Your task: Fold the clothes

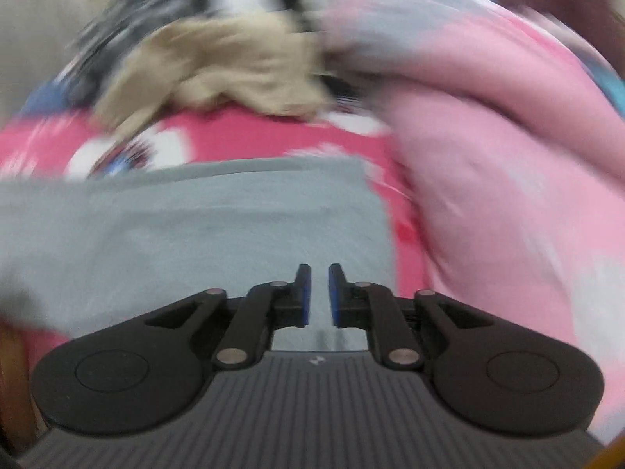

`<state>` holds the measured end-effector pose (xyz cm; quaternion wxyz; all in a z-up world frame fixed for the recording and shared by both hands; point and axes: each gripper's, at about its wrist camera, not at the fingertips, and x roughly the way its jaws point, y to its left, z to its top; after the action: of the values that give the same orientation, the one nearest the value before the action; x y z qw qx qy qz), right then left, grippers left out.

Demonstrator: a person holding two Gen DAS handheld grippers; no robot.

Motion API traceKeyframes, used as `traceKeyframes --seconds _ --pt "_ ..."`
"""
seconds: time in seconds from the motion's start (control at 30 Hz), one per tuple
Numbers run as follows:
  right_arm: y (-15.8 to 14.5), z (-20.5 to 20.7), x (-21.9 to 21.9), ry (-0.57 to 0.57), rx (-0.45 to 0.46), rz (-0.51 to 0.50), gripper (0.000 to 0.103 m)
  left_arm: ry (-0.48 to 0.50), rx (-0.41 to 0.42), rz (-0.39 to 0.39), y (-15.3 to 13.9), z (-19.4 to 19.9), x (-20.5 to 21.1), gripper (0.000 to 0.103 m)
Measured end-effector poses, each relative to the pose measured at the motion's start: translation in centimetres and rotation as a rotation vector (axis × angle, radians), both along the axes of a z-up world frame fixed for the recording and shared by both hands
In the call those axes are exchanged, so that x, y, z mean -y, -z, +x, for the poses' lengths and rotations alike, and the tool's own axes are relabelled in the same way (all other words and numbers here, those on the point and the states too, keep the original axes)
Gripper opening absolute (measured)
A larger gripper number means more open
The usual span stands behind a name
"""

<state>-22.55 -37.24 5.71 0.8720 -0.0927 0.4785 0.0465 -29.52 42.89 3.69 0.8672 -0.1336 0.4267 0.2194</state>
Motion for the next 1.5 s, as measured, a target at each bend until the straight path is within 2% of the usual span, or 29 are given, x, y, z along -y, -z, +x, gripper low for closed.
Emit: traceKeyframes --seconds 0.07,0.17,0.2,0.3,0.4,0.47,0.57,0.77,0.87,0.93,1.0,1.03,1.07,1.1,1.17,1.23,1.3,1.37,1.43,1.5 --pt "0.2 2.2 -3.4 -0.197 -0.063 -0.024 0.016 -0.009 0.042 0.048 -1.0 1.0 0.5 0.041" --pt "1.6 4.4 -8.7 -0.468 -0.145 -0.07 0.018 0.152 0.125 0.001 -1.7 5.3 3.5 0.041" --pt "1.8 4.6 -10.0 -0.523 -0.162 -0.087 0.019 0.26 0.139 0.014 -1.7 7.5 5.5 0.042" --pt "2.2 4.6 -13.5 -0.61 -0.226 -0.115 0.02 0.58 0.167 0.056 -1.1 13.0 11.6 0.044" --pt "1.8 2.2 -14.5 -0.672 -0.23 -0.066 0.029 0.885 0.17 0.082 0.2 17.2 17.6 0.043" --pt "1.9 1.3 -15.1 -0.738 -0.196 -0.091 0.031 1.054 0.162 0.116 0.9 19.4 21.1 0.038" --pt "2.7 2.2 -16.1 -0.828 -0.163 -0.09 0.031 1.186 0.139 0.13 2.0 21.2 24.4 0.036" --pt "7.0 8.6 -17.7 -0.941 -0.163 -0.048 0.031 1.268 0.019 0.074 5.2 22.8 25.8 0.036" --pt "9.1 11.8 -18.6 -0.983 -0.191 -0.013 0.031 1.264 -0.041 0.068 7.1 24.0 25.8 0.038" --pt "10.3 13.5 -18.8 -0.998 -0.205 0.034 0.031 1.262 -0.113 -0.001 8.3 25.0 25.3 0.042" --pt "12.0 14.8 -18.6 -0.998 -0.295 0.088 0.033 1.28 -0.139 0.034 8.8 25.0 25.5 0.043" --pt "13.0 15.1 -18.4 -1.002 -0.351 0.109 0.036 1.289 -0.151 0.052 9.1 25.0 25.5 0.044" --pt "13.7 15.1 -17.9 -1.012 -0.379 0.114 0.044 1.297 -0.164 0.07 9.3 25.0 25.6 0.044" --pt "14.4 15.1 -17.4 -1.022 -0.408 0.119 0.045 1.304 -0.164 0.089 9.3 24.9 25.9 0.044" --pt "14.3 15.0 -16.7 -1.009 -0.397 0.138 0.046 1.318 -0.164 0.125 9.4 24.6 26.4 0.044" --pt "14.1 14.9 -15.9 -0.996 -0.385 0.158 0.04 1.331 -0.164 0.162 9.4 24.3 27.0 0.039" --pt "13.9 14.7 -15.7 -0.934 -0.368 0.149 0.019 1.344 -0.164 0.199 9.5 24.0 27.5 0.031" --pt "13.6 14.1 -15.7 -0.862 -0.342 0.139 0.01 1.336 -0.13 0.251 9.4 22.7 27.9 0.021" --pt "12.7 12.7 -16.0 -0.832 -0.297 0.108 0.007 1.297 -0.099 0.253 9.2 21.7 28.0 0.011" --pt "11.3 11.6 -16.2 -0.815 -0.246 0.073 0.006 1.242 -0.07 0.234 8.9 20.9 27.7 0.006"
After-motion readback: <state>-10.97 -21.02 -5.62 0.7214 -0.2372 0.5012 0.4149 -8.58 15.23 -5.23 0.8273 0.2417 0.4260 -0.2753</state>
